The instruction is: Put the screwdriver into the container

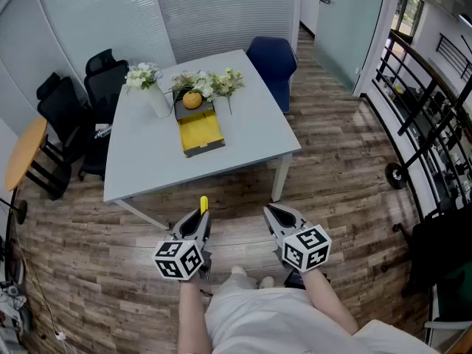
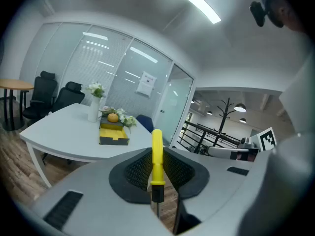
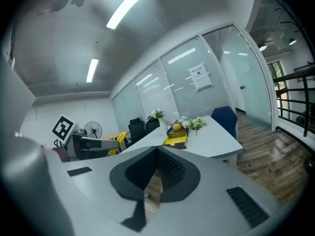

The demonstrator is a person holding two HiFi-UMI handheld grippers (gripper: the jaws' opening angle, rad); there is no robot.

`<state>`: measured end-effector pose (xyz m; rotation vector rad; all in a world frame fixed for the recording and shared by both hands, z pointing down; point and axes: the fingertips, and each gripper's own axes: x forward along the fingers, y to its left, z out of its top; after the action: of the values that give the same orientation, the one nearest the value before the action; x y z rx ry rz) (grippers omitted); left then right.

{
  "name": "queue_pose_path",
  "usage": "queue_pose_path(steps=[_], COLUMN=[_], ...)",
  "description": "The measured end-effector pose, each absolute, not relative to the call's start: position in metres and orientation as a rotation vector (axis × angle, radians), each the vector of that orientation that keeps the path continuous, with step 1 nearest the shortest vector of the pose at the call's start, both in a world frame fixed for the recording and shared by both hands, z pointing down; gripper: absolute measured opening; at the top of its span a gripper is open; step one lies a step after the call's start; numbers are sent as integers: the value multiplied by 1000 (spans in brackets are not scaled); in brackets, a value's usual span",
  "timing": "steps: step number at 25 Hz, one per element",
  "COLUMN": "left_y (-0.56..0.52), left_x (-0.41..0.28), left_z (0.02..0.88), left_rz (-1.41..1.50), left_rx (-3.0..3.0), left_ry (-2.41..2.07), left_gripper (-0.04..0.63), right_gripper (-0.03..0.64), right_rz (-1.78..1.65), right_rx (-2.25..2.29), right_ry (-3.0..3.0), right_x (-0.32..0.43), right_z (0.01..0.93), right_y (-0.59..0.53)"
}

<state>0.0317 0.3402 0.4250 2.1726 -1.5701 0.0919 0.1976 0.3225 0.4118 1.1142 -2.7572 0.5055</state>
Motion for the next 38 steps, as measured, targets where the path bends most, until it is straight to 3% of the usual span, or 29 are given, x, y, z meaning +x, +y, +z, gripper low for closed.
queue_pose_path(steps=[25, 38], left_y=[337, 157], left_x=[-4, -59], left_z=[438, 471], left_rz=[81, 42], left_rx=[2093, 2048], left_ry=[-1595, -1555], left_gripper=[69, 69], right_gripper=[15, 17], right_rz=[543, 509], right_rx=[1069, 1002], right_ry=[-2725, -2643], right_x=[166, 100], right_z=[431, 460], right_y=[309, 139])
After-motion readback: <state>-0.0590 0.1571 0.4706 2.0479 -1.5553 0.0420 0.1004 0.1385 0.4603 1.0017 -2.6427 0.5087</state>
